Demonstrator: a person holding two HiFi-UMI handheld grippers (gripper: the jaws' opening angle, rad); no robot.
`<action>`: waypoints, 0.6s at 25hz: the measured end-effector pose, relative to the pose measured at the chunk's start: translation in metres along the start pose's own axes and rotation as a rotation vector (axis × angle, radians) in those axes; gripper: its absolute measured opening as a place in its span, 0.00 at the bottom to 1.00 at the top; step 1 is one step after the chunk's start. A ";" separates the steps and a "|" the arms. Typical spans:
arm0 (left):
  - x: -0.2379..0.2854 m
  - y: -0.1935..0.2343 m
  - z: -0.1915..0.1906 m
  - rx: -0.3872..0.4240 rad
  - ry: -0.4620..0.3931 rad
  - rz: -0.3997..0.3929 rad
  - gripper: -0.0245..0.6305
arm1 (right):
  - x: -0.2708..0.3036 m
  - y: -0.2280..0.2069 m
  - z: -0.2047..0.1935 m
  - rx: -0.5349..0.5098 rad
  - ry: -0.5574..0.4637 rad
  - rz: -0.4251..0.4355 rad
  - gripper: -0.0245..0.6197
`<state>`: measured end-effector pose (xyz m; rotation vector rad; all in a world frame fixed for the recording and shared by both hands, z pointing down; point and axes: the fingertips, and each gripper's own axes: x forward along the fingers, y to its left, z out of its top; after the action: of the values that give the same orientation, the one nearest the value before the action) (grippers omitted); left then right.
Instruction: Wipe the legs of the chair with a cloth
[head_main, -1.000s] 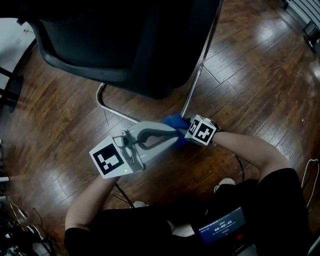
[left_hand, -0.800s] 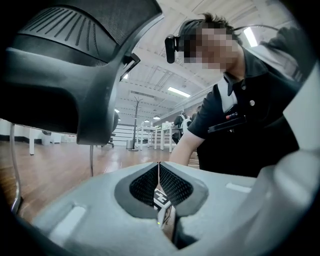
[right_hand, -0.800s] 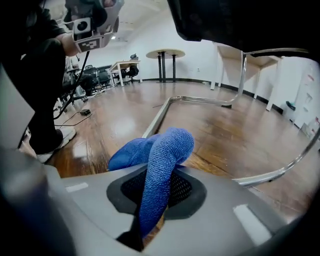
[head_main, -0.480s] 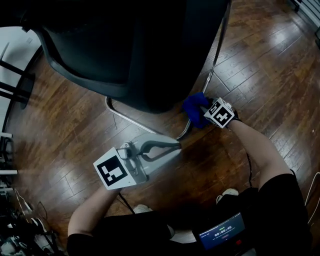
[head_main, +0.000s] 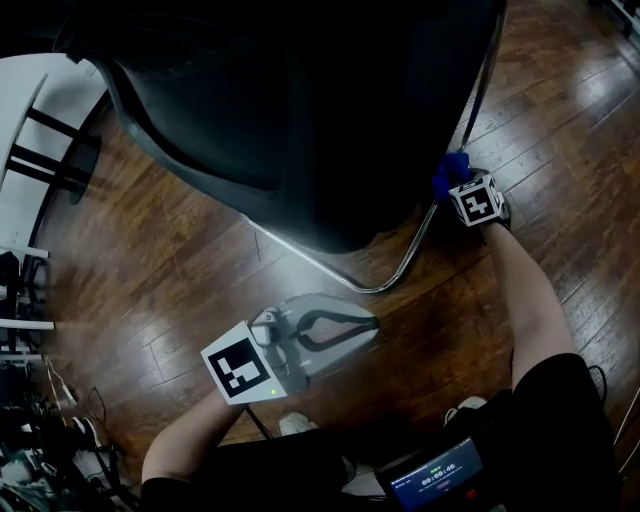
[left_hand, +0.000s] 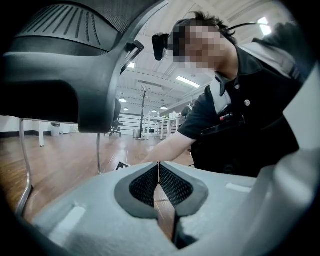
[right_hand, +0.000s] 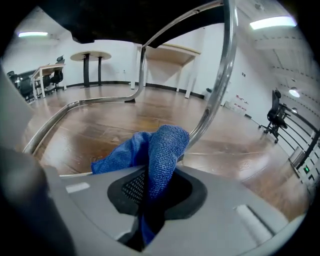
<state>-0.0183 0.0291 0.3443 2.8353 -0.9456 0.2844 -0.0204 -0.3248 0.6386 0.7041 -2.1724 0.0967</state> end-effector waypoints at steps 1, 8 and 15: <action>-0.001 0.002 0.000 0.005 -0.009 -0.004 0.04 | -0.004 0.008 -0.001 -0.014 -0.002 0.008 0.10; 0.009 0.004 0.008 0.050 -0.107 -0.088 0.04 | -0.057 0.131 -0.035 -0.214 0.038 0.300 0.10; -0.002 -0.002 0.007 0.030 -0.161 -0.125 0.04 | -0.126 0.290 -0.066 -0.365 0.077 0.677 0.12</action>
<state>-0.0176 0.0299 0.3369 2.9655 -0.7923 0.0567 -0.0615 -0.0044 0.6368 -0.2503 -2.1837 0.0722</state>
